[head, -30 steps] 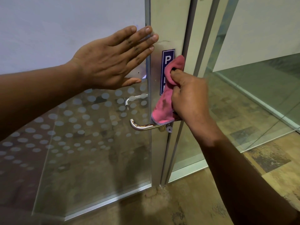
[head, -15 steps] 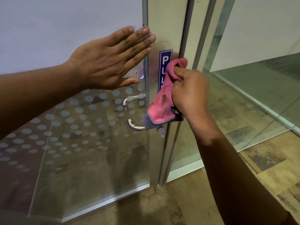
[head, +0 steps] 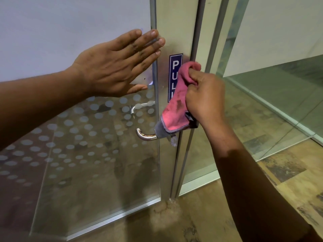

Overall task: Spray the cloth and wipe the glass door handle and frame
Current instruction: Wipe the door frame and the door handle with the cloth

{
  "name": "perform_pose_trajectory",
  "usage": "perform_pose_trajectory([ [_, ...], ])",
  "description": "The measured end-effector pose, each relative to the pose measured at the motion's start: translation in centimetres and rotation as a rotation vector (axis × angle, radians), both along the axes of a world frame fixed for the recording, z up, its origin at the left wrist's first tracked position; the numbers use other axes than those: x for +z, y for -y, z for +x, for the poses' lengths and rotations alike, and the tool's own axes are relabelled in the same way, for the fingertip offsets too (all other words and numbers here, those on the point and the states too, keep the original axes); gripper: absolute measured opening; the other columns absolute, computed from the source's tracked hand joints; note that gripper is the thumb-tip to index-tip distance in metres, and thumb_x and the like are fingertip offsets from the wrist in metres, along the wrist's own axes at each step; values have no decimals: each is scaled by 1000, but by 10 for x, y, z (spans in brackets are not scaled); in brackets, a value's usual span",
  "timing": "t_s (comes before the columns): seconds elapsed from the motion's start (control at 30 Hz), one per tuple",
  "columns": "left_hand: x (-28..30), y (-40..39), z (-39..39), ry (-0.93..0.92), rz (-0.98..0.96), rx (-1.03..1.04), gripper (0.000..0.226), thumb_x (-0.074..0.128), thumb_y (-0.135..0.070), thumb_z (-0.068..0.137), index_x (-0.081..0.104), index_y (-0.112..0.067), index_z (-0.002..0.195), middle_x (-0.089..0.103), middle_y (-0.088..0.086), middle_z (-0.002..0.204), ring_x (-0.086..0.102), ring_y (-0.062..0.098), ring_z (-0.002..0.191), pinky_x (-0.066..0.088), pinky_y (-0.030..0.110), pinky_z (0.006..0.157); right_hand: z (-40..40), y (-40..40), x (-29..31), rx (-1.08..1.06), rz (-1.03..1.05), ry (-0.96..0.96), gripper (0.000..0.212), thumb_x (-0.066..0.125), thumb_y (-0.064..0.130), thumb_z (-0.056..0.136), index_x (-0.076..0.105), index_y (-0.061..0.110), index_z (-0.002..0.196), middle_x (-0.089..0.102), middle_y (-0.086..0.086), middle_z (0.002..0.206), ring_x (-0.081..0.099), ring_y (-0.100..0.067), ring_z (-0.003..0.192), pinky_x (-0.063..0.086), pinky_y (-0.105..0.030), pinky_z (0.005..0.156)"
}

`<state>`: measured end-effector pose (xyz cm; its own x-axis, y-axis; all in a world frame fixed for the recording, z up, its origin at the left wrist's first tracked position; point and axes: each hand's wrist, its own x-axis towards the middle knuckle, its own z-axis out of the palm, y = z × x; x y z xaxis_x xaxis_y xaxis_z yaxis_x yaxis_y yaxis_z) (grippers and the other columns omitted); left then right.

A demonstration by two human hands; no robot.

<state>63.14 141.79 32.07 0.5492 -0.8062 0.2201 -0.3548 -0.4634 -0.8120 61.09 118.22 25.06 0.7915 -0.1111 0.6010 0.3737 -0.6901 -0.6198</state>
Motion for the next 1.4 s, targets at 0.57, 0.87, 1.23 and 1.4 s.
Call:
perform_pose_trajectory([
  [0.57, -7, -1, 8, 42, -40, -127, 85, 14, -57, 106, -7, 6, 159, -6, 27, 168, -5, 39, 158, 6, 51, 129, 10, -16, 4, 97, 55, 142, 43, 48, -6, 81, 74, 6, 114, 69, -10, 102, 60, -18, 91, 40, -11, 76],
  [0.87, -5, -1, 8, 18, -30, -134, 86, 11, -59, 105, -9, 5, 159, -9, 28, 168, -7, 39, 158, 5, 51, 129, -3, -36, -41, 205, -20, -60, 47, 50, -10, 83, 71, 7, 121, 68, -9, 112, 62, -26, 103, 48, -30, 92],
  [1.23, -6, -2, 9, 16, -45, -148, 86, 10, -59, 105, -9, 5, 160, -9, 26, 168, -7, 38, 158, 4, 50, 129, 1, -31, -53, 199, 940, -457, 39, 58, -9, 89, 68, 7, 122, 75, -11, 112, 72, -30, 104, 57, -52, 94],
  [1.4, -8, -1, 9, 69, -40, -166, 86, 16, -58, 106, -6, 6, 160, -4, 26, 169, -3, 38, 158, 4, 49, 130, 5, -37, -44, 268, 1012, -459, 37, 59, -7, 90, 68, 7, 124, 73, -15, 117, 72, -28, 101, 58, -49, 92],
])
